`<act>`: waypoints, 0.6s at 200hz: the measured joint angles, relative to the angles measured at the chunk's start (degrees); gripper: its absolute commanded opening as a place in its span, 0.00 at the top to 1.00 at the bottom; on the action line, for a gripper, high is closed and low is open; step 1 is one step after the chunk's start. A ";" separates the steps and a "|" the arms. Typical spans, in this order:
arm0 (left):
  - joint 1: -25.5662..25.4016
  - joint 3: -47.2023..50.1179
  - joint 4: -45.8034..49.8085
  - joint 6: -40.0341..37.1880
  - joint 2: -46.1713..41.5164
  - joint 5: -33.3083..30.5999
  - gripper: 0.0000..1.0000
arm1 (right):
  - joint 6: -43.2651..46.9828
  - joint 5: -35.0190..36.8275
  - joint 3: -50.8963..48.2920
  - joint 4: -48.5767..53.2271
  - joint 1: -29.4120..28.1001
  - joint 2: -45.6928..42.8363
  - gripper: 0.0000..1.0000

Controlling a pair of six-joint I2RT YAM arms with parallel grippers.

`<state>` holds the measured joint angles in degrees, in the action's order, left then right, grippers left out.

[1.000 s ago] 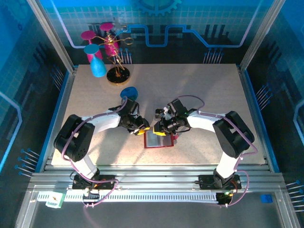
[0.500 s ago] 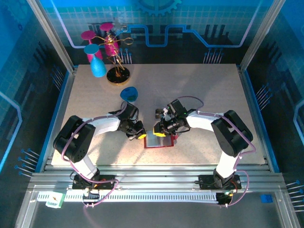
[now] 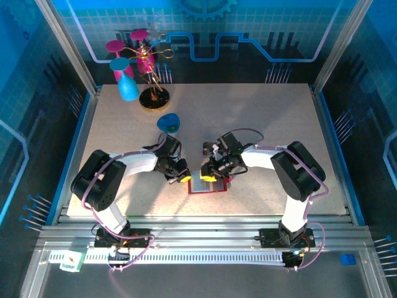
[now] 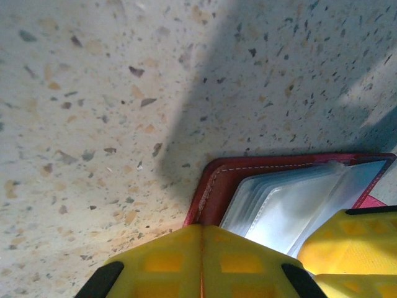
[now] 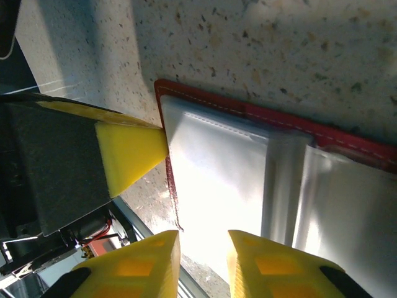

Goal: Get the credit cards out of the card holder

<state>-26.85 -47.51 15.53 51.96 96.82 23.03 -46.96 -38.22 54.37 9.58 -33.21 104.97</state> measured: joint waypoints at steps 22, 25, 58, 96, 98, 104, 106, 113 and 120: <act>0.00 0.00 0.00 0.00 0.00 0.00 0.92 | 0.20 -0.02 0.02 0.07 0.00 0.20 0.72; 0.00 0.00 0.00 0.00 0.00 0.00 0.92 | 0.24 -0.04 0.04 0.13 0.00 0.24 0.72; 0.00 0.00 0.00 -0.04 0.11 0.02 0.92 | 0.92 0.11 0.39 1.38 0.00 0.44 0.72; 0.00 0.00 0.00 -0.90 0.11 0.07 0.92 | 2.69 1.27 1.25 4.22 0.00 0.44 0.71; 0.00 0.00 0.00 -0.92 0.11 0.09 0.92 | 2.86 1.40 1.25 4.35 0.00 0.44 0.71; 0.00 0.00 0.02 -0.96 0.11 0.13 0.92 | 3.08 1.64 1.25 4.59 0.00 0.44 0.71; 0.00 0.00 0.00 -0.98 0.11 0.13 0.92 | 3.08 1.75 1.25 4.72 0.00 0.44 0.71; 0.00 0.00 0.02 -1.07 0.11 0.13 0.92 | 3.30 1.88 1.25 5.01 0.00 0.44 0.71; 0.00 0.00 0.02 -1.09 0.13 0.15 0.92 | 3.50 2.01 1.25 5.20 0.00 0.44 0.71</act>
<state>-26.85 -47.51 15.55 50.87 96.95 23.18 -43.46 -36.21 55.61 14.79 -33.21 105.41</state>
